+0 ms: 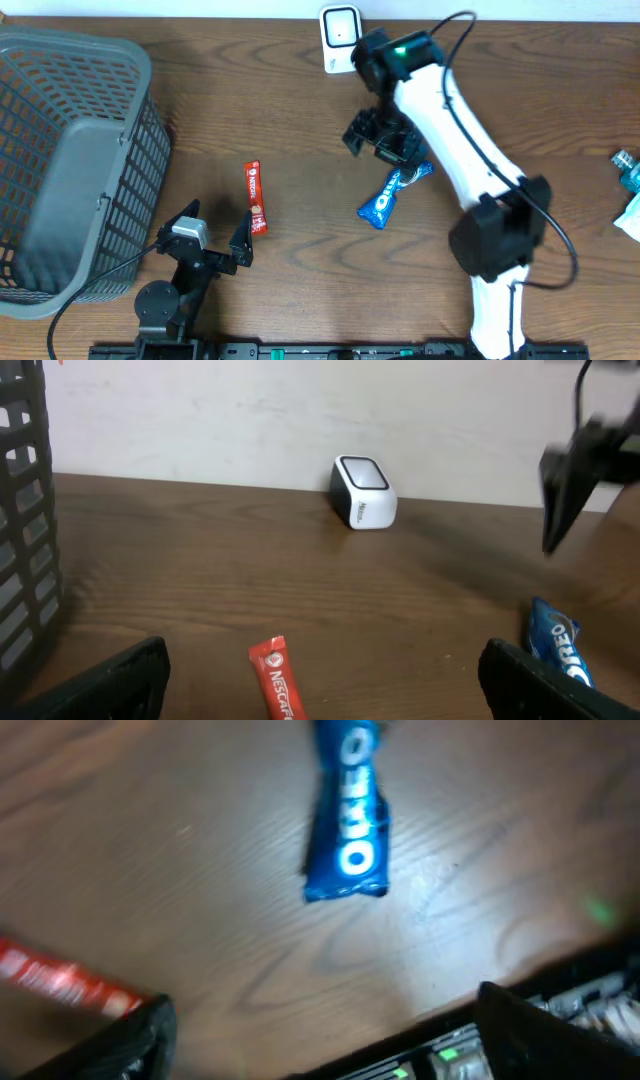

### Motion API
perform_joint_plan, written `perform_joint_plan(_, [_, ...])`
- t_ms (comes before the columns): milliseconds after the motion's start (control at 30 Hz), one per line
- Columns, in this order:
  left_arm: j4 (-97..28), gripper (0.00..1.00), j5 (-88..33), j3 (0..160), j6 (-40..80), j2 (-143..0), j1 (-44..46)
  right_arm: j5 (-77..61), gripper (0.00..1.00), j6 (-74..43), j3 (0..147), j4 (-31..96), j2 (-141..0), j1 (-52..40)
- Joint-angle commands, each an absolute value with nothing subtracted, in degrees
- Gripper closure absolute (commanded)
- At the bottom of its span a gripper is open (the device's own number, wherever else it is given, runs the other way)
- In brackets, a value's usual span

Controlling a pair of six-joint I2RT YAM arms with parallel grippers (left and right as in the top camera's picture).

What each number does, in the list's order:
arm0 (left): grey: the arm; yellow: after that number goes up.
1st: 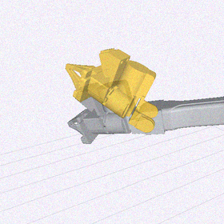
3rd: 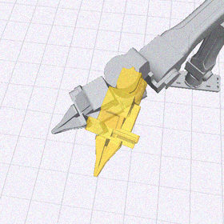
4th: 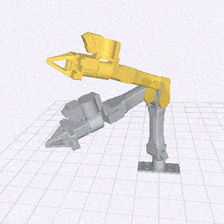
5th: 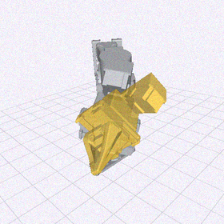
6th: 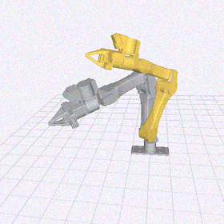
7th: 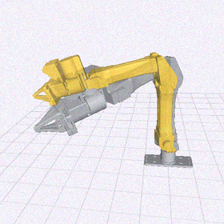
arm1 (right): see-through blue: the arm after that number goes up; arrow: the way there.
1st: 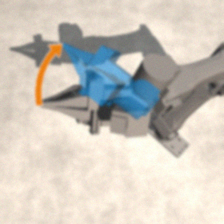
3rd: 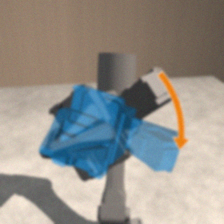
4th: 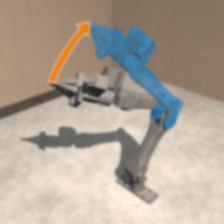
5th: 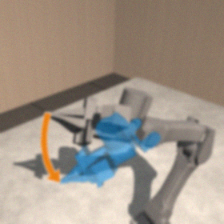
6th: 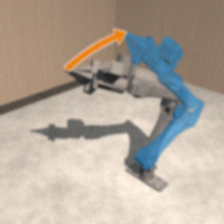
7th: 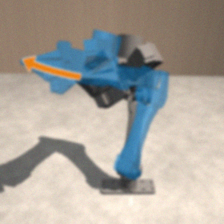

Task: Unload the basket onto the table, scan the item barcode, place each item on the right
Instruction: 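Move empty right gripper over the blue Oreo pack, then lower right gripper and grasp the Oreo pack end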

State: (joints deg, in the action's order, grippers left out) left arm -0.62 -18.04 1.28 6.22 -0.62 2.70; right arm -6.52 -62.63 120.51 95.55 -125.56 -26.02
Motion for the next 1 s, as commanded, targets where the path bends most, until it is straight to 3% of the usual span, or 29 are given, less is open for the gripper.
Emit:
perform_joint_plan(0, [-2.52,0.02,-18.52,0.25,6.74,-0.23,2.83,-4.60,0.16,-68.36,120.20,95.77,-131.33,-24.71])
perform_joint_plan(600, [-2.52,0.02,-18.55,0.25,6.74,-0.23,2.83,-2.48,0.21,-69.84,120.20,89.91,-142.02,-20.34])
perform_joint_plan(800, [-2.52,0.02,-18.52,0.25,6.74,-0.23,2.83,-3.31,0.35,-70.74,120.20,91.11,-145.23,-20.38])
perform_joint_plan(967, [-2.52,0.02,-18.52,0.25,6.74,-0.23,2.83,-3.29,0.55,-70.91,120.20,93.41,-145.82,-20.51])
